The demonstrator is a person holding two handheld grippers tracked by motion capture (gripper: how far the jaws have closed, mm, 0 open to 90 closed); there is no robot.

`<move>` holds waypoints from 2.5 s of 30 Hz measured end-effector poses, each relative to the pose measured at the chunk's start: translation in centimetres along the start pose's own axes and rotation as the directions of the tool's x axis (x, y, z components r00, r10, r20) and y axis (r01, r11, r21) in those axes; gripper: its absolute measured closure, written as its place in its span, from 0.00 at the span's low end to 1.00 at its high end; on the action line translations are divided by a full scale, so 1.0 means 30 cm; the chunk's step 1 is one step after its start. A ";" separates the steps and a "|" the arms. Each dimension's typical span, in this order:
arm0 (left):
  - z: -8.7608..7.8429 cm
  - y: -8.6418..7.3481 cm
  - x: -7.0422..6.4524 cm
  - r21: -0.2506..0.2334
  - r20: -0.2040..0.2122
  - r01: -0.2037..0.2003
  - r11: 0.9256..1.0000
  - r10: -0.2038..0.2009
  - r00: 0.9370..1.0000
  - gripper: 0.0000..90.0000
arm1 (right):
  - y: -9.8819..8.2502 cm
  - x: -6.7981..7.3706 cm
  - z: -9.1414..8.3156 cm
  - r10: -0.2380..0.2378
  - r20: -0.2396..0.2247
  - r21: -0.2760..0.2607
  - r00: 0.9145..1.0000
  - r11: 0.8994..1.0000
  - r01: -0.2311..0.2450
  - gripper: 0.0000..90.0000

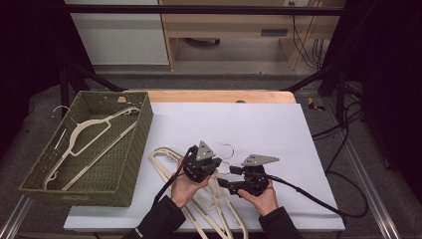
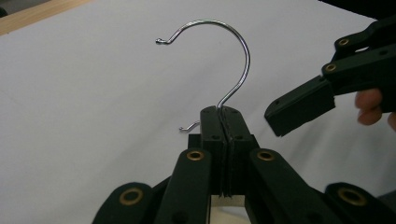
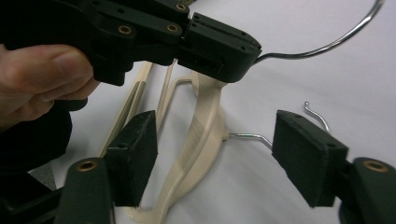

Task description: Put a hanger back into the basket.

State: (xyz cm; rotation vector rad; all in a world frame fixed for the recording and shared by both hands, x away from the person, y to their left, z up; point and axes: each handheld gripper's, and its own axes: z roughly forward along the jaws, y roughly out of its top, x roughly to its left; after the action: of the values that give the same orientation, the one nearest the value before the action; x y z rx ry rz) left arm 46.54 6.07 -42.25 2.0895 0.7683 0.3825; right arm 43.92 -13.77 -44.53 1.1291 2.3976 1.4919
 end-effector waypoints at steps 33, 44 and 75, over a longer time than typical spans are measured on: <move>-0.332 -0.003 0.124 -0.214 0.058 0.041 0.976 -0.029 0.998 0.36 | 0.031 0.013 -0.005 0.140 -0.151 0.002 0.979 0.990 -0.141 0.94; -0.394 -0.098 0.159 -0.188 0.066 0.044 0.981 -0.032 0.997 0.14 | 0.061 0.013 -0.078 0.056 -0.198 -0.001 0.979 0.998 -0.057 0.96; -0.301 -0.108 0.066 0.004 0.308 -0.189 0.982 0.179 0.934 0.80 | 0.073 0.079 -0.103 -0.153 -0.364 0.050 0.919 0.982 0.183 0.95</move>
State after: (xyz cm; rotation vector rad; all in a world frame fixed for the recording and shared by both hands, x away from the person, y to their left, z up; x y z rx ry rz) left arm 42.14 14.40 -39.58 2.1918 0.3988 0.1382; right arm 42.02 -14.02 -40.50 0.6830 2.7333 1.6755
